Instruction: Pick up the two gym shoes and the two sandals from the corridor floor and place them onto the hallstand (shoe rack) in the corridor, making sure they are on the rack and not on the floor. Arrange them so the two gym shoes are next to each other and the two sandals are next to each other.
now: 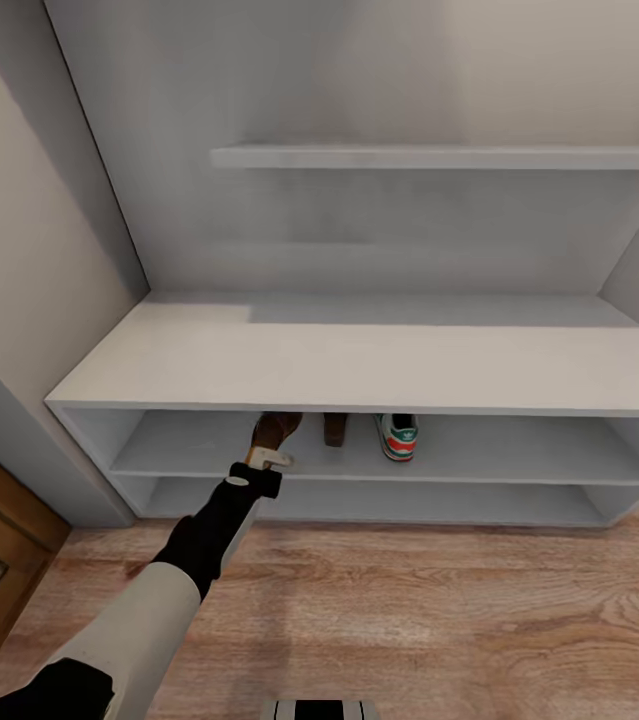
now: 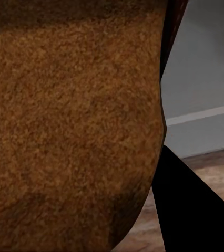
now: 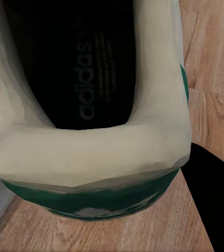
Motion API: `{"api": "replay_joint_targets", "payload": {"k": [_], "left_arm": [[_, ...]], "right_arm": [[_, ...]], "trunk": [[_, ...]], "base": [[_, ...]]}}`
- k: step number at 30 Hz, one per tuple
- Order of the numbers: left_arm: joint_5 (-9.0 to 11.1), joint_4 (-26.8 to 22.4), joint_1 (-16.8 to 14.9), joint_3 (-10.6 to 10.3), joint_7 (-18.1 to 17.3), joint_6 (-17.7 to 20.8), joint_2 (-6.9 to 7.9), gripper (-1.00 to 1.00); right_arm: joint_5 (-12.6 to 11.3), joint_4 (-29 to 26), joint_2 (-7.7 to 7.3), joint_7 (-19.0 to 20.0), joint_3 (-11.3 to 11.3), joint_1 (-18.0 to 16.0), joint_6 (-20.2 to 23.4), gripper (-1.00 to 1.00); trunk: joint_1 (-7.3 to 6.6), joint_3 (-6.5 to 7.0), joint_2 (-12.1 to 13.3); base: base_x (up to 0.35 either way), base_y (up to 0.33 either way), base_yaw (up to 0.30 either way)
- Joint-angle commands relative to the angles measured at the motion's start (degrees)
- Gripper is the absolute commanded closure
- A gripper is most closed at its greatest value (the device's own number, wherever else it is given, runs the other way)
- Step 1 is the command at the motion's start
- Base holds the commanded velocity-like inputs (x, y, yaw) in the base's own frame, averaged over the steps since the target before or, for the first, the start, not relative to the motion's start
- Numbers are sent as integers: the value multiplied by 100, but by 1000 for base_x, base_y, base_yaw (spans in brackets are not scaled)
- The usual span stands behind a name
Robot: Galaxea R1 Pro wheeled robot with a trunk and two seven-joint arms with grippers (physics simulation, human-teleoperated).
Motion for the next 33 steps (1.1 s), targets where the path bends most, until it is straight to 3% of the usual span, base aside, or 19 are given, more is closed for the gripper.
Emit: {"api": "replay_joint_targets", "payload": {"k": [1, 4, 9, 21, 33], "left_arm": [[-60, -9, -2, -56, 21, 37, 2, 100], [-60, -10, -2, -165, 21, 37, 2, 100], [-60, -11, -2, -183, 21, 37, 2, 100], [-51, -11, -2, -184, 21, 29, 2, 100], [-51, -11, -2, -193, 21, 20, 2, 100]], "right_arm": [[-26, -5, -1, 9, -10, -6, 27, 100], [-26, -3, -1, 9, -10, -6, 27, 100], [-27, -2, -1, 9, -10, -6, 26, 100], [-26, -7, -1, 9, -10, -6, 27, 100], [-26, -2, -1, 9, -10, -6, 27, 100]], "trunk": [[-1, -5, -2], [-1, -5, -2], [7, -71, -6], [7, -71, -6], [7, -71, -6]], "base": [[2, 0, 0], [1, 0, 0], [0, 0, 0], [0, 0, 0], [179, -39, 0]]}}
